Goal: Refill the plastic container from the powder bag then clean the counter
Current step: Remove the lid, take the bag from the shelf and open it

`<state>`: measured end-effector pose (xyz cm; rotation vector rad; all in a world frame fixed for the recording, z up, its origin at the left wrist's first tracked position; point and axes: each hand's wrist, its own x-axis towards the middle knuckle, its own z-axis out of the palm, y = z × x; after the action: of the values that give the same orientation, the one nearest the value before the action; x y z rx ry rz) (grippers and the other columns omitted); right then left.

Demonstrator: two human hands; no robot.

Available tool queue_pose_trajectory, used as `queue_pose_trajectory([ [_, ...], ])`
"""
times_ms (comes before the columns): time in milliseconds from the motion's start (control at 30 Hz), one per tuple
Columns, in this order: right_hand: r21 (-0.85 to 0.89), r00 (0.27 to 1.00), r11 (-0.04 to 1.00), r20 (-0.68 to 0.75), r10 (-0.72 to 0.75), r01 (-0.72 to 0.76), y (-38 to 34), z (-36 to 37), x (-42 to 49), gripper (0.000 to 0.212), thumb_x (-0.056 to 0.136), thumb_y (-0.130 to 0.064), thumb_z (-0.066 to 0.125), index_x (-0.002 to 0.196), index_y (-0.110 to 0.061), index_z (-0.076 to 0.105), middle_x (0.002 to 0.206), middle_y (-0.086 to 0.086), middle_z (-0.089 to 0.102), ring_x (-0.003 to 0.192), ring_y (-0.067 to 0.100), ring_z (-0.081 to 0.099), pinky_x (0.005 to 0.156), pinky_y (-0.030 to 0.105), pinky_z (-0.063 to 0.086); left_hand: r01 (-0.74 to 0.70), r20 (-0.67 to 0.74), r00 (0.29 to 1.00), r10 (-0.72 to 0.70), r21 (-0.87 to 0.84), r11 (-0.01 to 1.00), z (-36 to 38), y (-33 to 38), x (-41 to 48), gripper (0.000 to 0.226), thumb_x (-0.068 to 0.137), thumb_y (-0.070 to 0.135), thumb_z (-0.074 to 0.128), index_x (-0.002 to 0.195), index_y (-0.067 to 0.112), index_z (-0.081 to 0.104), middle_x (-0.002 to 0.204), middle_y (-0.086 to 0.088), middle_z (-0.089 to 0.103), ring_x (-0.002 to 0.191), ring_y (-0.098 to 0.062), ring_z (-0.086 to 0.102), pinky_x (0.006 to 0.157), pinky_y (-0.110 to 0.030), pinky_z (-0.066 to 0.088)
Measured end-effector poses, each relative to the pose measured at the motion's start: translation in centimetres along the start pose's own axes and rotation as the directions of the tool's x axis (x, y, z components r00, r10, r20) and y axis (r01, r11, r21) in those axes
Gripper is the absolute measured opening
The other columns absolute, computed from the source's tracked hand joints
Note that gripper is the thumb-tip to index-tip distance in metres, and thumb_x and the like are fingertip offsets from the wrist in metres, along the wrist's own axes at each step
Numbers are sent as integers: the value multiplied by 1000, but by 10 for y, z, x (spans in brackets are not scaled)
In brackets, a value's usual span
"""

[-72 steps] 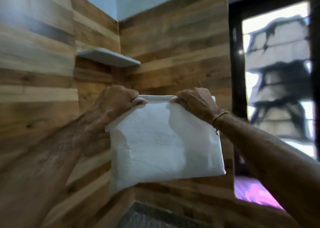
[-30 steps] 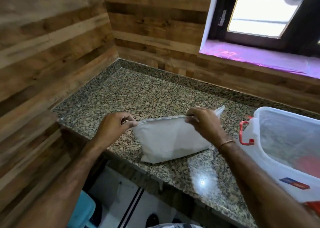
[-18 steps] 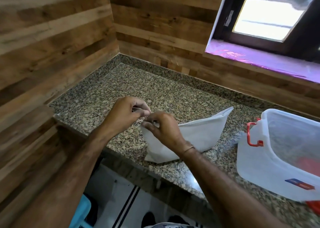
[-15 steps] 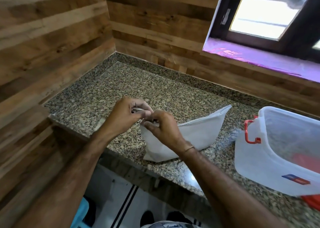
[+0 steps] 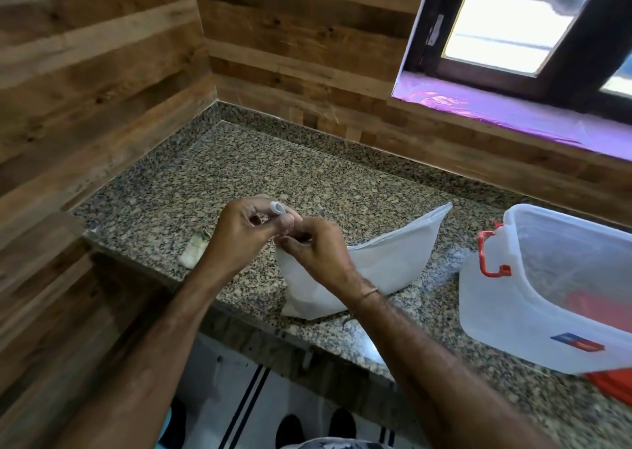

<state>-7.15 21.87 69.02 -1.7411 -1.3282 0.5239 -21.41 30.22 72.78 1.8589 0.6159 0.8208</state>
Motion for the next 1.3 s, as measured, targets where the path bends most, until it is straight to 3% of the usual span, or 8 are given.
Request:
queue_pose_trajectory([
  [167,92,997,993,-15,70,-69,-1,-9,0,19,89,-24,80,72,-28,71,86,-6,72,87,13,69,82,35,60,133,-84,988,-128,67,989,-2,-28,-12,9,97,22,69,102,22,76,96,5,76,95,-15,72,87,-43,60],
  [333,145,985,975,-13,173,-169,4,-6,4,20,89,-20,81,80,-4,72,79,2,71,76,14,67,72,37,60,191,-29,982,-189,190,963,17,-49,-35,20,87,27,80,74,17,68,71,3,65,69,-13,60,67,-36,50],
  [467,-7,990,992,-61,127,-128,0,-19,2,17,90,-25,80,76,-21,71,95,-2,73,86,4,62,75,20,50,165,-138,981,-136,220,962,20,-52,-36,22,85,29,81,70,24,66,70,8,64,69,-16,60,68,-38,52],
  [700,-140,916,936,-295,273,-323,55,-91,-11,24,85,-39,82,92,-16,77,110,3,77,103,19,68,94,47,57,211,-158,972,-174,259,943,9,-48,-40,6,87,26,80,87,23,75,83,8,73,80,-14,69,75,-45,62],
  [867,-41,958,969,-165,235,-245,40,-74,-9,20,90,-33,78,94,-13,76,106,1,74,97,13,67,90,39,59,79,32,992,-120,588,805,45,-14,-3,56,81,54,78,131,35,63,118,20,60,101,-5,60,81,-29,50],
  [1067,-182,938,963,-320,135,-201,53,-90,-9,24,85,-46,80,84,-23,76,86,-16,62,86,5,57,100,41,45,21,25,998,-50,667,744,65,-13,3,14,87,45,76,81,32,76,76,18,70,71,1,62,55,-22,36],
  [1200,-200,882,939,-439,171,-281,89,-135,-6,25,85,-48,78,85,-24,76,86,-14,67,93,10,61,113,53,35,86,65,985,-163,628,773,51,-6,-2,18,88,44,75,75,31,71,72,17,69,69,2,62,57,-25,44],
  [1300,-222,885,927,-426,187,-302,102,-151,-2,30,85,-47,79,92,-18,79,101,-3,73,110,20,58,117,56,28,3,148,974,-174,754,657,74,12,22,20,89,53,70,94,34,72,83,15,72,76,-8,65,65,-28,45],
])
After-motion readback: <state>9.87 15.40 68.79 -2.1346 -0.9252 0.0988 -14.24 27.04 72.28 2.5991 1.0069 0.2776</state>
